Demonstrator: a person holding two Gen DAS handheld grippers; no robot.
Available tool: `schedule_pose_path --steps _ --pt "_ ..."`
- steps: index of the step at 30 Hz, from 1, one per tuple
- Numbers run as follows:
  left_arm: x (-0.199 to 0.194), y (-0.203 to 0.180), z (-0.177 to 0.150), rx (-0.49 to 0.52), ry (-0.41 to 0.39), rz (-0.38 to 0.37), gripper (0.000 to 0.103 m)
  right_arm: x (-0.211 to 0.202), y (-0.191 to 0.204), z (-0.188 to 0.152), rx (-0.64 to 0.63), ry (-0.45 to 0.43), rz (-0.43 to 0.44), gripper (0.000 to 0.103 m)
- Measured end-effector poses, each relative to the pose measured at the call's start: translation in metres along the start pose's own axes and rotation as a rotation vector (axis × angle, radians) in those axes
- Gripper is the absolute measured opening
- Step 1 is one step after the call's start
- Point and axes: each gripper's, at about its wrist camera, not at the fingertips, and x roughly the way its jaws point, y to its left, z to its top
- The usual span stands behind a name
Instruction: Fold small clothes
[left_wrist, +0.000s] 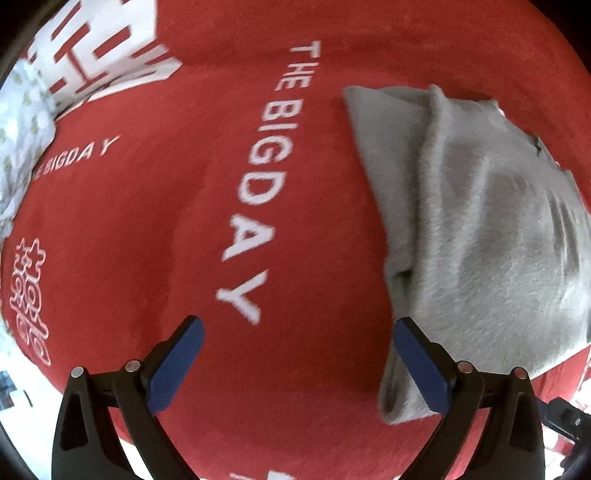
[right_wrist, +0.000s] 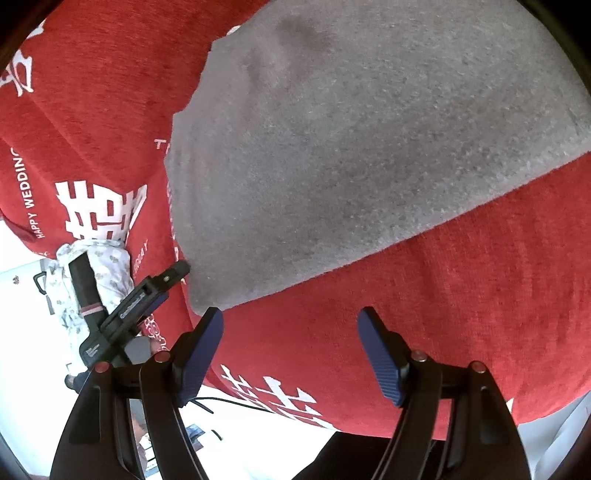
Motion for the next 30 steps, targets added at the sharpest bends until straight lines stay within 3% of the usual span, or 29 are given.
schedule_pose_path --steps 30 --pt "0.001 0.001 -0.020 0.011 0.025 -0.034 0.103 0.018 -0.002 -0.005 0.105 -0.015 0.099 0.078"
